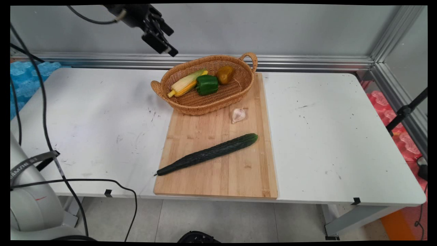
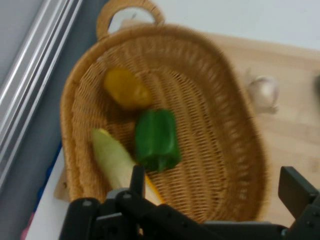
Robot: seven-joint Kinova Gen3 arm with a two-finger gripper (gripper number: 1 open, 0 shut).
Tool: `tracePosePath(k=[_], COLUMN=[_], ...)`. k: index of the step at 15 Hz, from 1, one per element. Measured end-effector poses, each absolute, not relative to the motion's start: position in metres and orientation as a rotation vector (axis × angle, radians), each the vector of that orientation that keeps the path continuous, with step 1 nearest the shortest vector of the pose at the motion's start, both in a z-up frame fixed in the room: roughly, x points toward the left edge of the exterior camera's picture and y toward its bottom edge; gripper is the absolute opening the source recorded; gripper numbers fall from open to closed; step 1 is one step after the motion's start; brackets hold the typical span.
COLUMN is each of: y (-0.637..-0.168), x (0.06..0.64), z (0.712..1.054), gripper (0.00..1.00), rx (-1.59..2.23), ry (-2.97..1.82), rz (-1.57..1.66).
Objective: Pick up the cucumber from the vegetable basket
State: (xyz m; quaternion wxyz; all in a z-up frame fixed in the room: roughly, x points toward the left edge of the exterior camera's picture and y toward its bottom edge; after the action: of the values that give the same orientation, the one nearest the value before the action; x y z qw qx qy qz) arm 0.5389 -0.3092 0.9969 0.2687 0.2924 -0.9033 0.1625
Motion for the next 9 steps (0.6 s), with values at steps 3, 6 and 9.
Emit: tracePosePath(k=[3,6,9], y=[-0.325,-0.343,-0.360], x=[0.532,0.524,0.515], z=[0.974,0.950,0.927], gripper=[1.00,1.00,1.00], rx=[0.814,0.835,0.856], ry=[-2.466,-2.489,-2.505], rz=[0.454,0.459,0.459])
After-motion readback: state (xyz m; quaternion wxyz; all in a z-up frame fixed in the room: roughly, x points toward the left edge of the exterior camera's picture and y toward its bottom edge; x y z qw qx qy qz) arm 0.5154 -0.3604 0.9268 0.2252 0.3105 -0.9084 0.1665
